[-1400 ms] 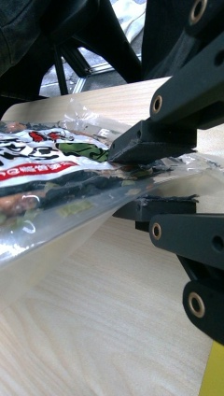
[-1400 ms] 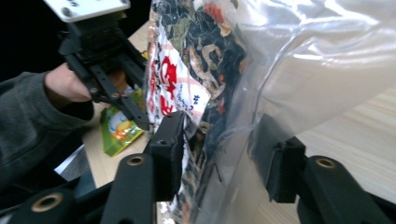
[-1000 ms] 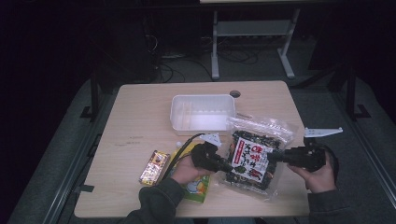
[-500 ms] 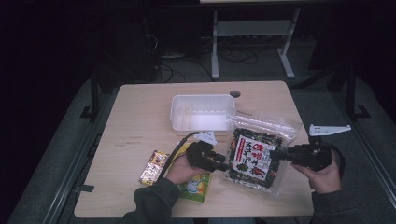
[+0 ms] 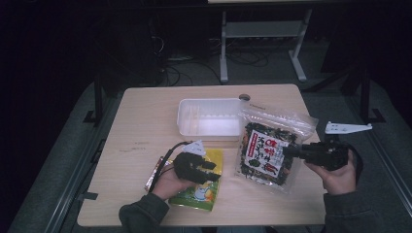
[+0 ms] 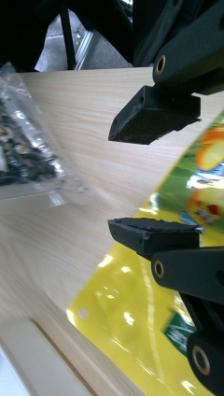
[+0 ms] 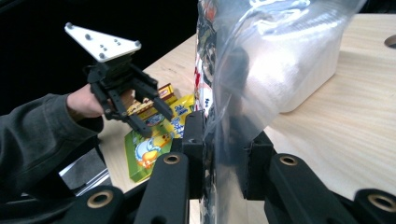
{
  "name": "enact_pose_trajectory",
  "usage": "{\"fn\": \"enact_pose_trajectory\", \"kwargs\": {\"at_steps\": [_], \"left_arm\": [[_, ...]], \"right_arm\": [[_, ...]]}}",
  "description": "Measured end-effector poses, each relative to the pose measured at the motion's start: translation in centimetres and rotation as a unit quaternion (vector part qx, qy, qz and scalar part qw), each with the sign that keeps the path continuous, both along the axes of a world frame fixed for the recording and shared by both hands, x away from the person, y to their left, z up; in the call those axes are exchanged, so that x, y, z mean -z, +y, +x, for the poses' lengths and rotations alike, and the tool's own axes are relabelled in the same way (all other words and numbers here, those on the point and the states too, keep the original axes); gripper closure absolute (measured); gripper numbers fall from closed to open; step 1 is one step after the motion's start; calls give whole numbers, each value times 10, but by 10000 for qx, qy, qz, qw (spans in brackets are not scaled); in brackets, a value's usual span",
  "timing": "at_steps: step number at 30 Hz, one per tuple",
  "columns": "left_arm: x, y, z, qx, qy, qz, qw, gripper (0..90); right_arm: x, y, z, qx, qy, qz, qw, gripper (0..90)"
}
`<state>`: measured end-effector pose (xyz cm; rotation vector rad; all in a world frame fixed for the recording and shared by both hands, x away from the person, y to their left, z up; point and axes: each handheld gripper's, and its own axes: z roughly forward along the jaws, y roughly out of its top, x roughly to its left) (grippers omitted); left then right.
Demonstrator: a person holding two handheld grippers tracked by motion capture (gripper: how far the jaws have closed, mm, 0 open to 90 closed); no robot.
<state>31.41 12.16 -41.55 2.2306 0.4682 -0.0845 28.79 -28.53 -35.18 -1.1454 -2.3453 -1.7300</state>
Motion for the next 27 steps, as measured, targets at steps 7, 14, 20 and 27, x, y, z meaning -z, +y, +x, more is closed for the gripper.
{"fn": "enact_pose_trajectory", "kwargs": {"at_steps": [7, 14, 20, 27], "left_arm": [[0, 20, -7, -184, -59, -8, 9998, 472], [0, 34, -15, -313, -108, -23, 9994, 440], [-1, 47, -21, -426, -184, -23, 9989, 419], [1, 61, -27, -545, -202, -78, 9983, 391]], "right_arm": [[-9, 5, 7, 77, -146, -58, 9998, 751], [-16, 14, 15, 96, -233, -125, 9996, 752], [-25, 23, 23, 103, -360, -182, 9991, 751], [-34, 33, 32, 96, -482, -219, 9986, 752]]}}
